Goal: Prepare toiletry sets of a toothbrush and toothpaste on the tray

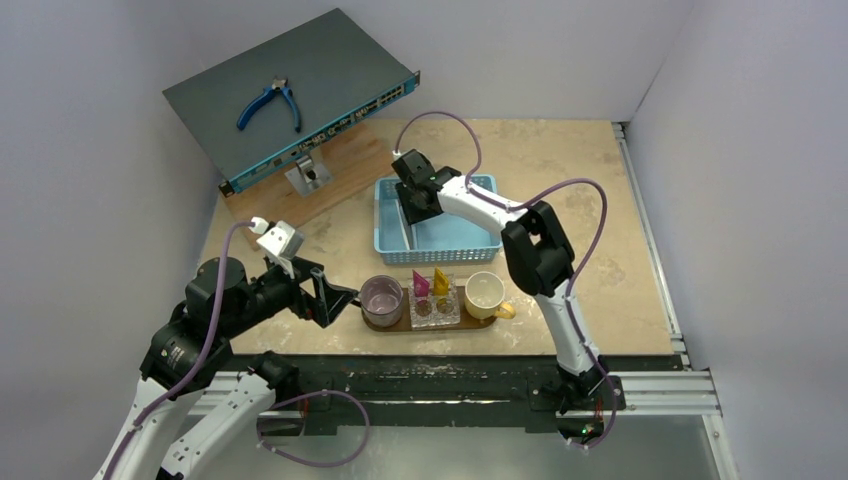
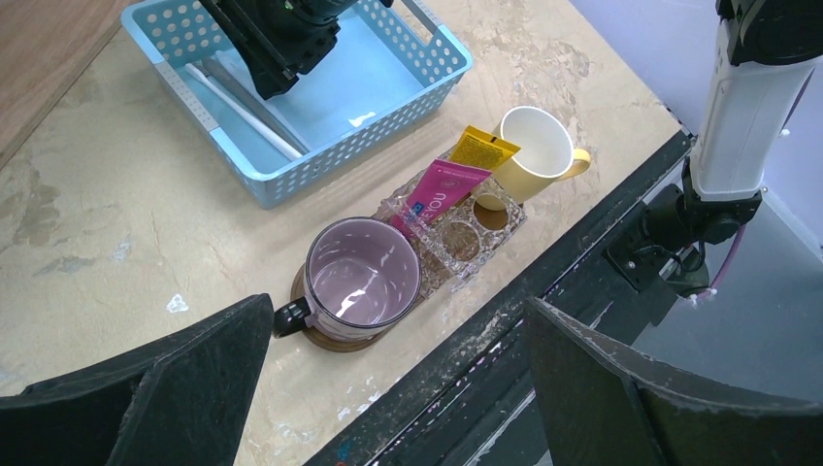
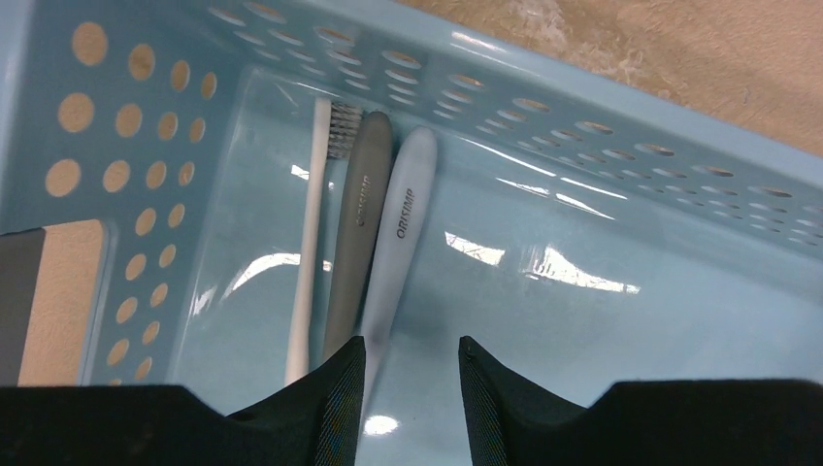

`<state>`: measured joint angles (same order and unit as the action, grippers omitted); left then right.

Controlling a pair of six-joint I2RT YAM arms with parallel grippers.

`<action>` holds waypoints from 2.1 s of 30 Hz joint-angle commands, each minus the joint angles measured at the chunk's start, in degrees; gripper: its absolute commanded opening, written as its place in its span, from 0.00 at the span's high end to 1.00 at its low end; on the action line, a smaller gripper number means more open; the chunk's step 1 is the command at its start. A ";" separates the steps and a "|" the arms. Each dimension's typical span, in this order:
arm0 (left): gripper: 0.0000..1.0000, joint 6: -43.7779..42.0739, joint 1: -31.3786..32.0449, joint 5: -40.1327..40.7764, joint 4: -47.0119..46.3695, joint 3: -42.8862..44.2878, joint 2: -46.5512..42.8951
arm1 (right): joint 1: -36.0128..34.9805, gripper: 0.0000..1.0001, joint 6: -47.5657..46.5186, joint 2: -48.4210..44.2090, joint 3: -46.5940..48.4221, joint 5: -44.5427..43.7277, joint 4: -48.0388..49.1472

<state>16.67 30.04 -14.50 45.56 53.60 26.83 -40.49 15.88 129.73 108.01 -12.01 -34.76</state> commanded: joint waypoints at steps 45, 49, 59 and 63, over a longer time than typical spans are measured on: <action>0.00 -1.50 0.10 1.10 -0.91 -0.06 1.67 | 0.61 1.00 -2.65 -9.68 -5.26 -0.06 4.00; 0.00 -1.46 0.06 1.44 -0.81 -0.07 1.69 | 0.55 1.00 -5.18 -13.19 -7.50 0.49 5.78; 0.00 -1.22 0.05 2.51 -0.63 -0.21 1.90 | -2.04 1.00 -10.34 -25.03 -14.53 -1.36 11.27; 0.00 -1.12 0.07 2.60 -0.67 -0.16 1.98 | -4.60 1.00 -13.32 -30.36 -17.12 -3.79 12.46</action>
<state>16.27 30.04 -12.67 45.56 53.54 28.29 -42.46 6.74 105.38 92.49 -12.58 -25.87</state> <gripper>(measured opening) 0.998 0.028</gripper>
